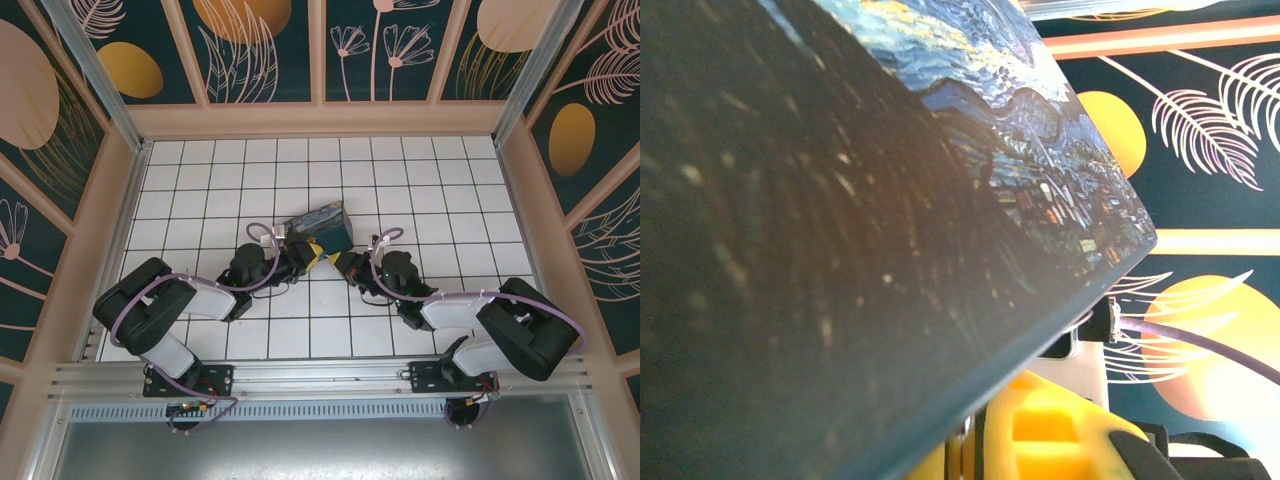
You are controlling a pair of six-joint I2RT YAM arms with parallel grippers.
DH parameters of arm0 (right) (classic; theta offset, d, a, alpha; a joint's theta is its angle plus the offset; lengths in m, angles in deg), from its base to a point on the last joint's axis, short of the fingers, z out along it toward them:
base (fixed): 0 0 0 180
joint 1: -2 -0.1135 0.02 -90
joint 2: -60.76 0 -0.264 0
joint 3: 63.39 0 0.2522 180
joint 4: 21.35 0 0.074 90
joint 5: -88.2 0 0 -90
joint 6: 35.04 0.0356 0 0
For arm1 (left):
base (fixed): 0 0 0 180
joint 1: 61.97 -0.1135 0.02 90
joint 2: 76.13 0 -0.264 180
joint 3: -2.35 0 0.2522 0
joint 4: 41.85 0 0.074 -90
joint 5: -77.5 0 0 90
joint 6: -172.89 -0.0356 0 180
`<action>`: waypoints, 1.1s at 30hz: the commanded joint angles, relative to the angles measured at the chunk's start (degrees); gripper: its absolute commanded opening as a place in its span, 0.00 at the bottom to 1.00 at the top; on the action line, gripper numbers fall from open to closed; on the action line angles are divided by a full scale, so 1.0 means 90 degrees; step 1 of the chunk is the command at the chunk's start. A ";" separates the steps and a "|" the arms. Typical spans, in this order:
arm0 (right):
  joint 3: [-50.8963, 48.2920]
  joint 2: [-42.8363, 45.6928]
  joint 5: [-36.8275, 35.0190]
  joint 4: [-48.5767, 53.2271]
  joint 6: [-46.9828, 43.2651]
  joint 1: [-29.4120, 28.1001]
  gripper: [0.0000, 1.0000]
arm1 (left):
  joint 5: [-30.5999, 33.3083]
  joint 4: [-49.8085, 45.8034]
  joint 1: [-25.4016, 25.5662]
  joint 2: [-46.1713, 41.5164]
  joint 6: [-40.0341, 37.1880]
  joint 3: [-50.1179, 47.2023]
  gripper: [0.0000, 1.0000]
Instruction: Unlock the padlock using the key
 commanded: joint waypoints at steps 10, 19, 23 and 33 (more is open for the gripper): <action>0.0383 -0.0652 0.0559 -0.2359 0.0736 -0.0127 0.00 | -0.0479 -0.0049 0.0235 -0.0078 -0.0367 0.0139 0.00; 0.1242 -0.1507 0.1337 -0.2502 0.0499 0.0078 0.00 | -0.0651 -0.0472 0.0236 -0.0061 -0.0580 0.0231 0.00; 0.1375 -0.1533 0.1362 -0.1822 0.0063 0.0200 0.08 | -0.0270 -0.1030 0.0160 -0.0065 -0.0922 0.0224 0.00; 0.0710 -0.0843 0.0970 -0.0937 -0.0318 0.0412 0.66 | 0.0150 -0.1604 -0.0205 0.0074 -0.1357 0.0373 0.00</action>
